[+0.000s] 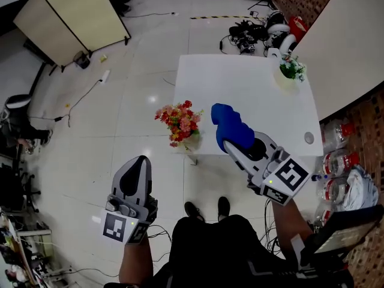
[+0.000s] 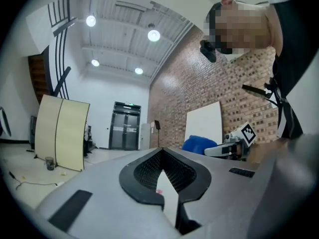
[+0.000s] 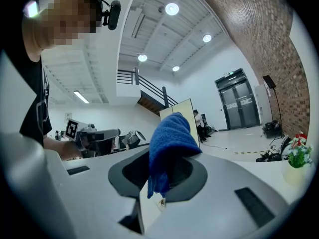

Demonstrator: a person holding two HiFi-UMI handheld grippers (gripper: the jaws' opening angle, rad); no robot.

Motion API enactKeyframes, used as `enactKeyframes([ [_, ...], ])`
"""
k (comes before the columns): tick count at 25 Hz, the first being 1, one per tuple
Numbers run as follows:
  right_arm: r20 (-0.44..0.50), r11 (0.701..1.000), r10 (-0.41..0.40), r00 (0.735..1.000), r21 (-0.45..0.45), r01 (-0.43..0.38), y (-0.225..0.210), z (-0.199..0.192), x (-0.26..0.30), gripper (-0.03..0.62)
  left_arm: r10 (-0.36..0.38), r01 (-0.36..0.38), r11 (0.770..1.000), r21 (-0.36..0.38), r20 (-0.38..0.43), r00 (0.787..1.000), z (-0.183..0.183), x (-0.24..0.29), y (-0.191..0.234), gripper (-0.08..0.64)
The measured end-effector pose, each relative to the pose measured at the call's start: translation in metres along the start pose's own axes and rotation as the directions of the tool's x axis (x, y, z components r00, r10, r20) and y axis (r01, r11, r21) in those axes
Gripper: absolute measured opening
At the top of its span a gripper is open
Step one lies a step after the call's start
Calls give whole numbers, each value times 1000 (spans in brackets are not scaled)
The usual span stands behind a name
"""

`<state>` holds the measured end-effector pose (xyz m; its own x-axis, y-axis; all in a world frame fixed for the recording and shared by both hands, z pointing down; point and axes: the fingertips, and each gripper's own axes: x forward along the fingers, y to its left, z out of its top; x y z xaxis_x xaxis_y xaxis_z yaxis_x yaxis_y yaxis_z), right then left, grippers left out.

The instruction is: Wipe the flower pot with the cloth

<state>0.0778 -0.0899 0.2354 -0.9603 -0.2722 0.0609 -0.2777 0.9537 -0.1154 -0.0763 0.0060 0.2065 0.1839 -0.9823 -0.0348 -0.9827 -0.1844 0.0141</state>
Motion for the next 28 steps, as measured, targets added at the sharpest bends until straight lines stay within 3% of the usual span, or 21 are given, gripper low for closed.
enactKeyframes([
  [7,5,998,-20,1000,-58,21,80,1,-6,44,-32,32,999,39,6,999,4,-71,-2,0],
  [12,31,993,-112,993,-18,113,157,-8,-6,44,-107,107,994,-2,19,994,2,-147,8,0],
  [16,-4,990,-142,990,0,142,217,-26,-11,44,-162,162,986,27,12,987,8,-202,6,0],
  [22,-4,987,-156,988,-27,156,278,-15,-29,44,-173,173,985,15,-8,985,17,-243,-9,0],
  [28,4,988,-143,990,-58,143,300,-4,-55,44,-97,98,995,-18,36,995,30,-256,-19,0],
])
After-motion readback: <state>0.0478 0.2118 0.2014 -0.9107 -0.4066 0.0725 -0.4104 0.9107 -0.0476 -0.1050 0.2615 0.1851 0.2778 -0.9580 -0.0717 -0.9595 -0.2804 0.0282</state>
